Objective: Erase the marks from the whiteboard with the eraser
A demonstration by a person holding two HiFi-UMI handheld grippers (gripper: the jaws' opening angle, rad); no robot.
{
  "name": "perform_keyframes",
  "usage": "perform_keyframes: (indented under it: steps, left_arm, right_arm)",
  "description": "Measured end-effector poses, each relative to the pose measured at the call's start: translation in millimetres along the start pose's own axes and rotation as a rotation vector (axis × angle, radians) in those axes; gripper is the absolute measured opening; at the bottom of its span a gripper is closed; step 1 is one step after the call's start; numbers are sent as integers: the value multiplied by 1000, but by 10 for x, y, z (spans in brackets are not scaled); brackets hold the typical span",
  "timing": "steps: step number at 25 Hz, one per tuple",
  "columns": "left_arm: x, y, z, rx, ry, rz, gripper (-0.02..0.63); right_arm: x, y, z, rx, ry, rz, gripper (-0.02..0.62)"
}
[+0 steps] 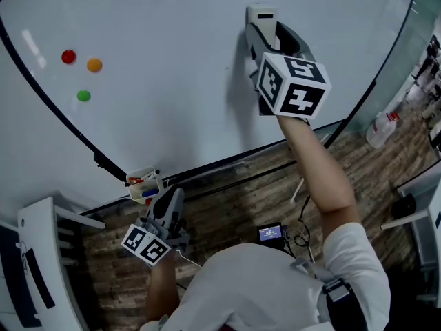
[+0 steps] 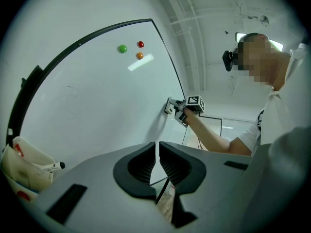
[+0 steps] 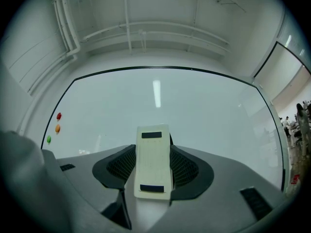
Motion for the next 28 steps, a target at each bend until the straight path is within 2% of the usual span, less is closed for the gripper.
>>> perform_keyframes:
  steps: [12,28]
  left_arm:
    - [-37,-11,64,7,7,9,15]
    - [-48,7,229,31,16,20,14]
  right_arm:
    - [-287,10,-51,5,27,4,239]
    - [-891,34,-110,-18,125,61,239]
Point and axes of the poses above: the fingertips, and each gripper's own axes: z backward along the fingers, x to its right, y out of its top, the point moved 6 cm from there along z, backward along the fingers, and after that the axes turned 4 degrees about y, right-handed, at the moved point
